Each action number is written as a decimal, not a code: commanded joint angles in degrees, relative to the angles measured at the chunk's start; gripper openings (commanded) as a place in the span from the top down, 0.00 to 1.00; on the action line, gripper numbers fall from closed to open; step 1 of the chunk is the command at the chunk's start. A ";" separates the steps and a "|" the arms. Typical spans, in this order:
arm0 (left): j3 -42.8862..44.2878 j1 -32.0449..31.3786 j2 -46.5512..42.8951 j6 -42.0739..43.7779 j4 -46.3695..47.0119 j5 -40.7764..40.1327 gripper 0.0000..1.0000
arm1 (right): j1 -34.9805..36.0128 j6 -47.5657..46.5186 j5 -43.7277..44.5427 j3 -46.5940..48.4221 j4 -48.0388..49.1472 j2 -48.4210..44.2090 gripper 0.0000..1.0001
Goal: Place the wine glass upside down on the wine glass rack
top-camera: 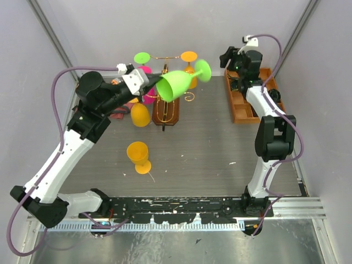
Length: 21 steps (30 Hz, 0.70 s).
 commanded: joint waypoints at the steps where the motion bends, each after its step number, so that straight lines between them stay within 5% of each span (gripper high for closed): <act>1: -4.53 0.30 1.64 -1.92 31.22 -13.09 1.00 | -0.05 4.45 3.66 9.27 -6.88 -8.06 0.32; 7: -4.46 0.30 11.37 1.77 50.44 -27.95 1.00 | -0.04 13.39 -1.58 9.96 -5.14 -12.65 0.31; 11: -5.35 0.42 19.07 -0.10 68.20 -33.20 1.00 | -0.04 26.64 -10.99 4.38 11.48 -15.12 0.29; 14: -5.20 0.47 23.65 -3.05 79.23 -36.49 1.00 | 0.02 45.14 -17.69 2.56 29.86 -12.93 0.29; 21: -4.01 0.45 28.53 -5.04 85.96 -37.20 1.00 | 2.18 75.26 -19.40 8.24 55.61 -0.62 0.33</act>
